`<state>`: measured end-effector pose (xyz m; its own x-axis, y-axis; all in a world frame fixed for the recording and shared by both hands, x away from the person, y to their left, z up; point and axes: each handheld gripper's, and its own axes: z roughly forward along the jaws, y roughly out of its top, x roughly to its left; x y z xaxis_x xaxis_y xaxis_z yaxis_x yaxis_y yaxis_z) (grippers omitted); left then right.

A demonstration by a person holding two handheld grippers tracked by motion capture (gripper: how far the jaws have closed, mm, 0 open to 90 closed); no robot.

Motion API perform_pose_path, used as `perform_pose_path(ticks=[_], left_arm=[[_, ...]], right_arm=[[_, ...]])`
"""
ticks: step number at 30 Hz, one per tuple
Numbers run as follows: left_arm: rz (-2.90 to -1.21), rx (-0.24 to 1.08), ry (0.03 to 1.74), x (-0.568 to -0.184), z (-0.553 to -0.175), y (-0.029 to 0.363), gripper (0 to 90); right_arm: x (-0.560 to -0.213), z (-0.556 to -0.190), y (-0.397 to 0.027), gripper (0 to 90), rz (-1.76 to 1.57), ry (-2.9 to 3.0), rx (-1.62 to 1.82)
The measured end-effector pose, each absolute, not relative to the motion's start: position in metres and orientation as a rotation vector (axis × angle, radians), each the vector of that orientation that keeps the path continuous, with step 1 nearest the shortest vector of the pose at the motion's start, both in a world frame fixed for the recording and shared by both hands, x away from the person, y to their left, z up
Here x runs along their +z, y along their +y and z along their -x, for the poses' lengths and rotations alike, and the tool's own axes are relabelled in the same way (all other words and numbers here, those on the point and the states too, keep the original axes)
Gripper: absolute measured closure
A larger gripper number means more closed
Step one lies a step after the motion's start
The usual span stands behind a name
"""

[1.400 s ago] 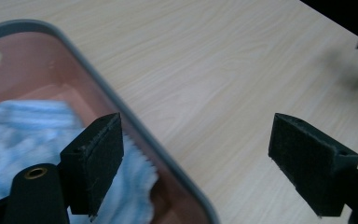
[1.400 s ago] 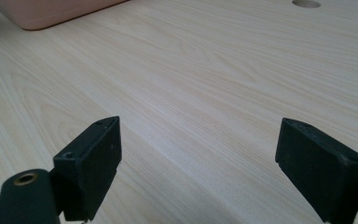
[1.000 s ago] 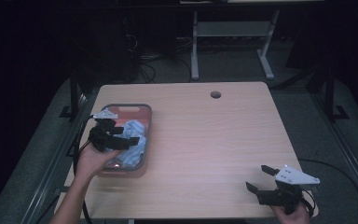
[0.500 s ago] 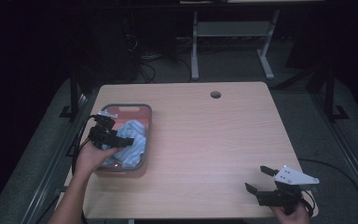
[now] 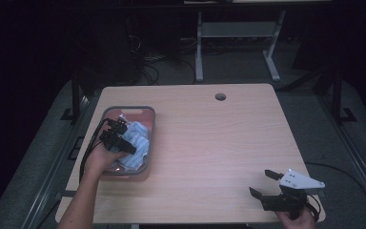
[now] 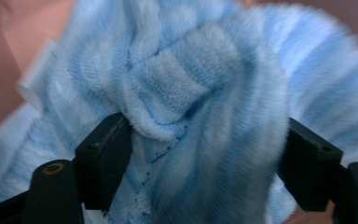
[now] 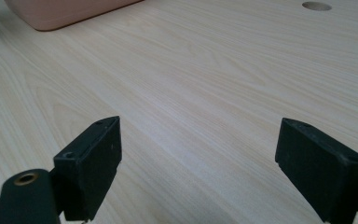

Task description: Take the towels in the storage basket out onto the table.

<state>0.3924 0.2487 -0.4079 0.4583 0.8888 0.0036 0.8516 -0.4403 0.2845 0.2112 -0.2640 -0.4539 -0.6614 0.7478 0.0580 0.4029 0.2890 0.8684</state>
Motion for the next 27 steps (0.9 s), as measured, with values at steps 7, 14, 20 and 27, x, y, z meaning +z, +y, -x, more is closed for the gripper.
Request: perform_pose_path(ticks=[7,14,20,27], left_arm=[[-2.491,0.187,1.552,-0.419,-0.402,0.244,47.1],[-2.428,0.146,1.583,-0.418,-0.401,0.252,60.4],[-2.4,0.145,1.562,-0.412,-0.397,0.254,67.0],[-2.288,0.077,1.528,-0.406,-0.385,0.267,69.4]], right_arm=[[-0.453,-0.21,-0.265,13.9,-1.044,2.189,1.333],[-0.452,-0.209,-0.266,14.0,-1.038,2.184,1.337],[-0.451,-0.21,-0.27,14.0,-1.045,2.172,1.336],[-0.453,-0.212,-0.272,14.0,-1.071,2.172,1.338]])
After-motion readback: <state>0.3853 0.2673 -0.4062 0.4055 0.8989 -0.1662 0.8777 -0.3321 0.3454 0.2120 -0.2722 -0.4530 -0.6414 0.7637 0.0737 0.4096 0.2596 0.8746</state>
